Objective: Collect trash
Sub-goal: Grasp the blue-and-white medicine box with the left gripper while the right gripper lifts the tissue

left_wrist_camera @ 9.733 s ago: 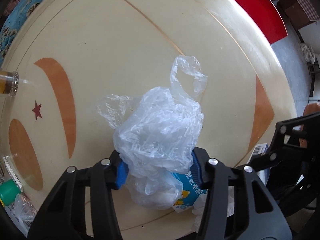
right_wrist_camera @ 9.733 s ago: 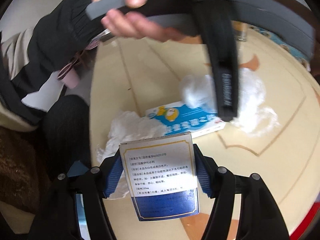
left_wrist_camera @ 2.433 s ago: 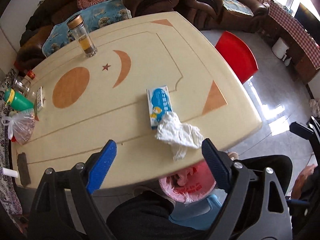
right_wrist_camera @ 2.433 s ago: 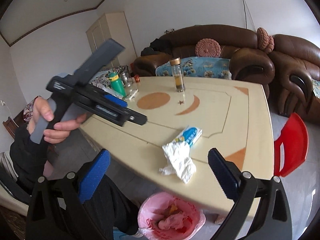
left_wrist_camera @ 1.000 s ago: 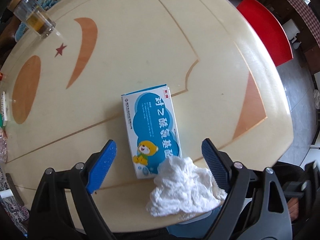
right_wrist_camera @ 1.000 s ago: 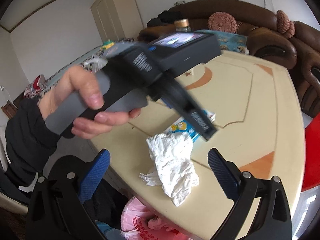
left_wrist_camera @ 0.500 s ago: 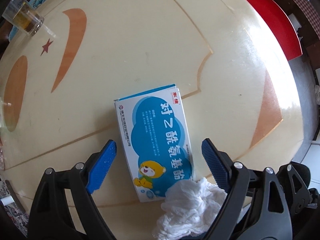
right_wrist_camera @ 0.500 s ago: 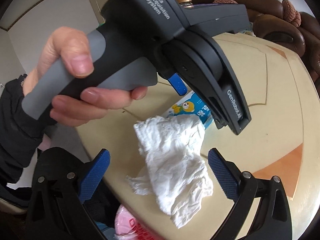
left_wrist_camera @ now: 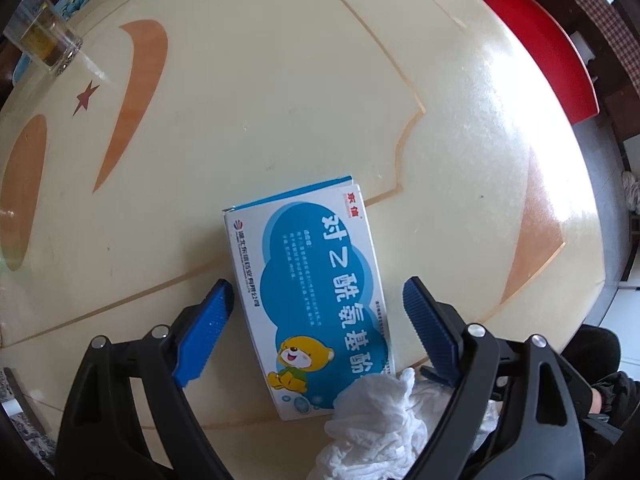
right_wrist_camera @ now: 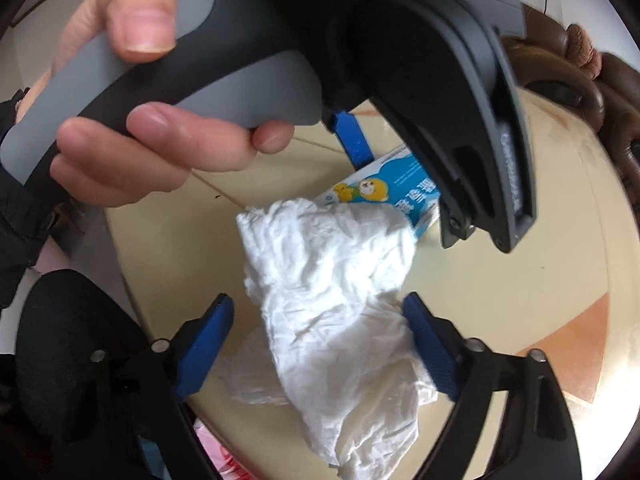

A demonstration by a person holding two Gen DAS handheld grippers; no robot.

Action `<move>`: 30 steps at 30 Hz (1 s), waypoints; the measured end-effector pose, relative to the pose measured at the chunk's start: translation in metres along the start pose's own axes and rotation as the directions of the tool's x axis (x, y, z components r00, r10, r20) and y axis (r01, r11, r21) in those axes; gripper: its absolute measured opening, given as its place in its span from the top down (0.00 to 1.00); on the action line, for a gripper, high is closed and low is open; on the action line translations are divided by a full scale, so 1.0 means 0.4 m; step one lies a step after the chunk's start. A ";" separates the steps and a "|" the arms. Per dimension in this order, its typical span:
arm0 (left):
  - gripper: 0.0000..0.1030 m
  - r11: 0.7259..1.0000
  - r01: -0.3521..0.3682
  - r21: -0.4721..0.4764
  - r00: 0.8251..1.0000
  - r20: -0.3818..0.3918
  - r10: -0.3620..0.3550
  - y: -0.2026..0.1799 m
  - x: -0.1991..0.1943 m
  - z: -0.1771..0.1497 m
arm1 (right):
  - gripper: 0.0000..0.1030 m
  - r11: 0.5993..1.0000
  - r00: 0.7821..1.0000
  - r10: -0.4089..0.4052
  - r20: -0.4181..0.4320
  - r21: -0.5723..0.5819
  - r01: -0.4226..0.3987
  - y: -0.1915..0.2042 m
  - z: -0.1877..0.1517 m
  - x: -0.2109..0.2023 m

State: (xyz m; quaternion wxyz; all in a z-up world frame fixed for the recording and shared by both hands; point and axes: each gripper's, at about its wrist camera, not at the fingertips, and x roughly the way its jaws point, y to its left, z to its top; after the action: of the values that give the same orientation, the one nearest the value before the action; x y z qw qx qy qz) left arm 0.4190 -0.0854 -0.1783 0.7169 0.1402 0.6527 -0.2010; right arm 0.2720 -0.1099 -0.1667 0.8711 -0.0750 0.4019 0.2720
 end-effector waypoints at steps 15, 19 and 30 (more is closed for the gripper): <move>0.39 0.998 0.043 -0.040 0.999 0.023 -0.042 0.027 -0.027 -0.021 | 0.81 0.994 0.995 -0.097 -0.016 0.048 0.098 -0.019 -0.011 -0.019; 0.39 0.999 0.035 -0.039 0.998 0.049 -0.033 0.048 -0.042 -0.027 | 0.82 0.992 0.993 -0.117 -0.013 0.044 0.117 -0.004 -0.027 -0.050; 0.39 0.998 0.005 -0.065 0.991 0.133 0.003 0.096 -0.129 -0.089 | 0.82 0.975 0.981 -0.194 0.011 0.116 0.191 -0.038 -0.022 -0.172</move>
State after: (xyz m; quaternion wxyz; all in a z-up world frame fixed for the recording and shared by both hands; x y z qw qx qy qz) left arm 0.4022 -0.0297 -0.1333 0.7629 0.1026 0.6098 -0.1887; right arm 0.2378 -0.1543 -0.1230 0.9007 -0.0604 0.3980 0.1635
